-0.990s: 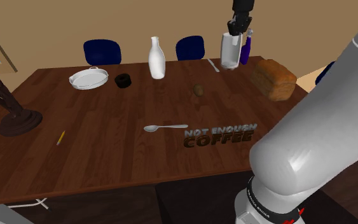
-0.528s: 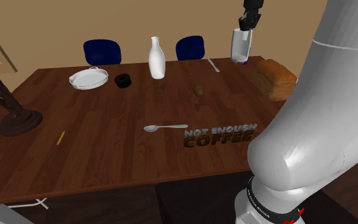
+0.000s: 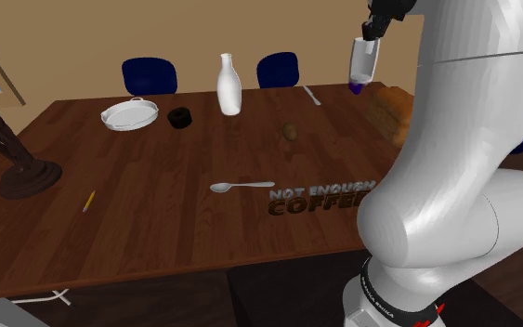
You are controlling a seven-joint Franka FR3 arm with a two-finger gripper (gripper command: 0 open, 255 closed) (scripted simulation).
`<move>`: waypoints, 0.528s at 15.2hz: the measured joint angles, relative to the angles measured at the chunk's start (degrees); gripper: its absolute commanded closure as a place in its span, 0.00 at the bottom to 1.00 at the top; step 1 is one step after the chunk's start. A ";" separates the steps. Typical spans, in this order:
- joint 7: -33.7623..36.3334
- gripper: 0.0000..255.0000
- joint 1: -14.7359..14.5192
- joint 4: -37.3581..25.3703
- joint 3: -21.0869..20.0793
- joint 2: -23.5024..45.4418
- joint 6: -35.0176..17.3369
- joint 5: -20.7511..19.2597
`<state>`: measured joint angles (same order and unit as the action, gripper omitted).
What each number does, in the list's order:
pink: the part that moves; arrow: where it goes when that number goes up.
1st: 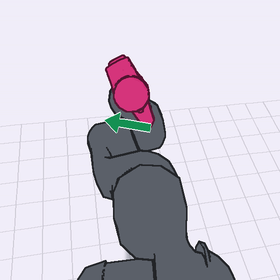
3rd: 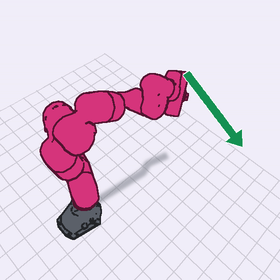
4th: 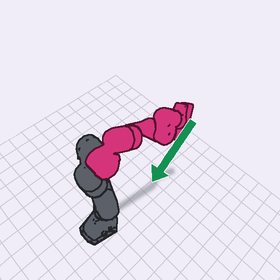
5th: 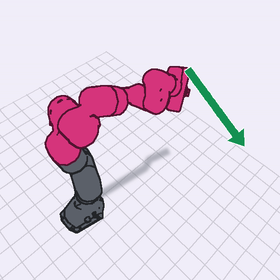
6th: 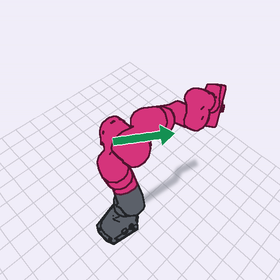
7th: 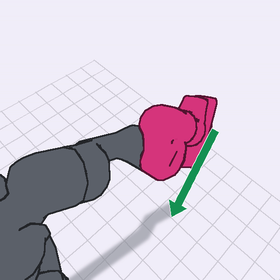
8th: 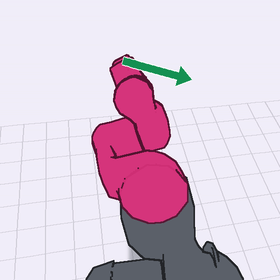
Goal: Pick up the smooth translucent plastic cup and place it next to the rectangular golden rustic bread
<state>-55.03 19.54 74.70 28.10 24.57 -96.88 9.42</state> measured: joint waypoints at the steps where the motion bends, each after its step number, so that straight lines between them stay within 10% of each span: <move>1: -0.19 1.00 0.16 0.15 -0.03 0.34 -0.46 0.16; 8: -0.26 1.00 -0.55 5.66 -0.22 0.27 -5.83 0.22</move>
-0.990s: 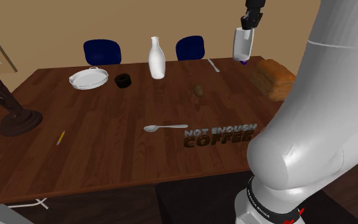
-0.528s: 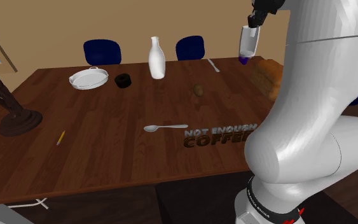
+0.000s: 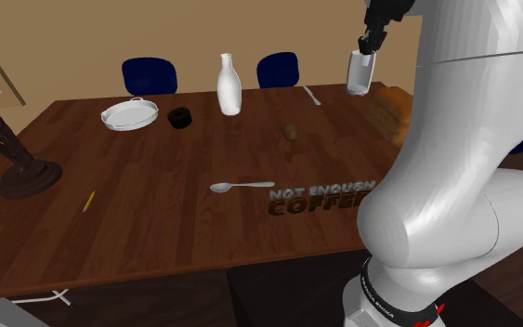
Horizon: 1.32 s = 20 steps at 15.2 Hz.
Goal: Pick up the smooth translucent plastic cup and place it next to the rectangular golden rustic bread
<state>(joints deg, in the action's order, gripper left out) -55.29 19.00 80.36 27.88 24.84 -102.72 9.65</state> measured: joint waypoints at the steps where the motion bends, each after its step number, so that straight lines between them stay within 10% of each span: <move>1: 0.06 1.00 -0.11 0.57 -0.04 0.05 -0.60 0.02; 20: -1.18 1.00 -0.21 10.65 -1.11 3.40 -13.65 1.95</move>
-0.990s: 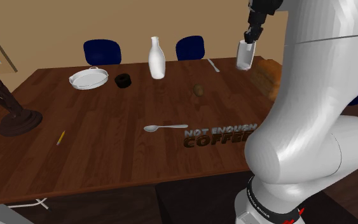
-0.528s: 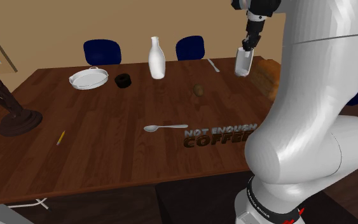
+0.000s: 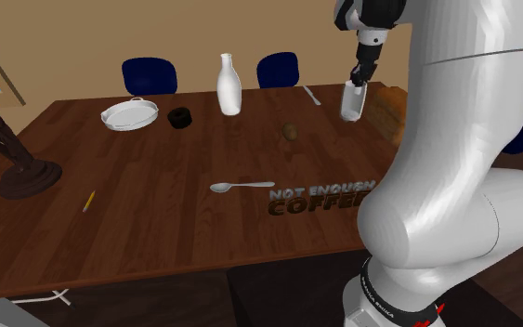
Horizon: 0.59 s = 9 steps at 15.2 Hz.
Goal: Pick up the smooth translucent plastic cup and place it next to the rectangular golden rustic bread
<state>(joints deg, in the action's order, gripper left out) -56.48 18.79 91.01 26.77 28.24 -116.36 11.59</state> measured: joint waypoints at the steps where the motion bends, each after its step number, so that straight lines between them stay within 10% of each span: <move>1: -0.01 1.00 -0.01 0.33 -0.10 0.31 -0.63 0.15; 9: -0.63 1.00 0.18 3.33 -0.88 2.56 -5.69 1.40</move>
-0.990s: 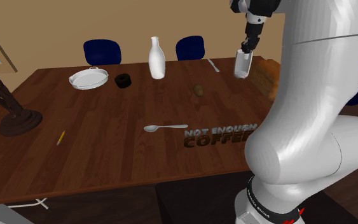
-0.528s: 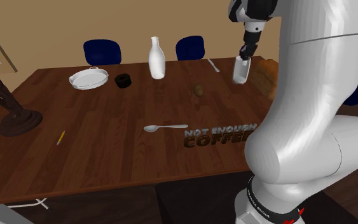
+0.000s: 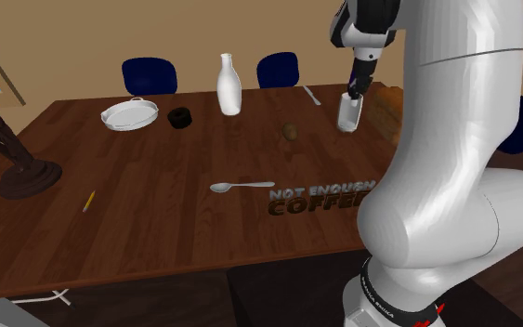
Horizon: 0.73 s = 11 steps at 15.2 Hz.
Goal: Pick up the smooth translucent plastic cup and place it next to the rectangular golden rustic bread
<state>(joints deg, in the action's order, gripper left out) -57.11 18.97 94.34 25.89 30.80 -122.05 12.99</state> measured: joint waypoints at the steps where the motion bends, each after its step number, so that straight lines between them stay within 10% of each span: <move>1: -0.09 1.00 0.05 0.30 -0.10 0.31 -0.58 0.16; 7: -0.28 1.00 0.28 0.11 -0.21 0.81 -0.88 0.37; 8: -0.28 0.00 0.28 0.10 -0.21 0.82 -0.89 0.38; 11: -0.29 0.00 0.29 0.09 -0.21 0.82 -0.89 0.38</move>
<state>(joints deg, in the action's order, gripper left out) -57.39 19.26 94.43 25.68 31.62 -122.95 13.37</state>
